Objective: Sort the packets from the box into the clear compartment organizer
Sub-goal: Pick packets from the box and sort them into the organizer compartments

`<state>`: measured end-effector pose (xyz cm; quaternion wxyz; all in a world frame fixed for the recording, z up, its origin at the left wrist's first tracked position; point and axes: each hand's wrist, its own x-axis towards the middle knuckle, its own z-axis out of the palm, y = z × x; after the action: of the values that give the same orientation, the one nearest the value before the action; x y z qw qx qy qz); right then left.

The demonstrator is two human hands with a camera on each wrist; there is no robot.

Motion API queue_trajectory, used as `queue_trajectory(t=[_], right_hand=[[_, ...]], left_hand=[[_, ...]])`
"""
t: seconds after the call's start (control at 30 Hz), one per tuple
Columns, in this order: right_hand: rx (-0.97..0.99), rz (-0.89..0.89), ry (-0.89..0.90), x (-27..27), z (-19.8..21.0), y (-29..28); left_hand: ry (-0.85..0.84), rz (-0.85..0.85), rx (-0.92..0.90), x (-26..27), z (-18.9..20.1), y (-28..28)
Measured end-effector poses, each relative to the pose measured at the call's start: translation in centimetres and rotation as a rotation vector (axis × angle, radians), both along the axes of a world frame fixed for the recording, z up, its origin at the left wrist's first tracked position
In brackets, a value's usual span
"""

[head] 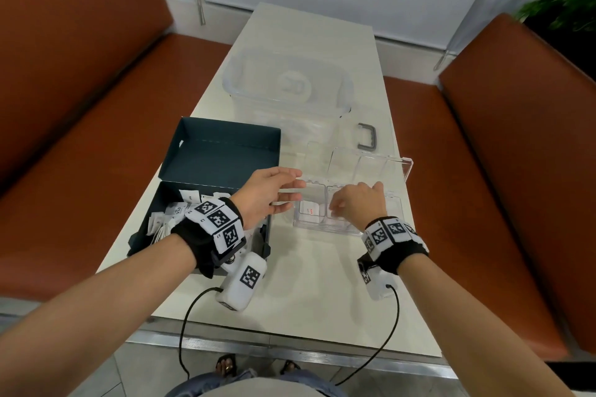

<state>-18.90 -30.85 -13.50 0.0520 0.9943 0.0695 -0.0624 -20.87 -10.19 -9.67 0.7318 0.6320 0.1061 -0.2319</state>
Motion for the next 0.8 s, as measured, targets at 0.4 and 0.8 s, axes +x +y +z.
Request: queue_trajectory(t=[0.4,0.8], right_hand=[[0.792,0.083,-0.112,0.5,9.8,3.6],[0.169,0.413,0.403,0.7,2.0,17.6]], left_hand=[[-0.263,-0.261,0.427,1.7,3.9,8.5],[-0.350,-0.876,1.287,0.9,-1.2,14.7]])
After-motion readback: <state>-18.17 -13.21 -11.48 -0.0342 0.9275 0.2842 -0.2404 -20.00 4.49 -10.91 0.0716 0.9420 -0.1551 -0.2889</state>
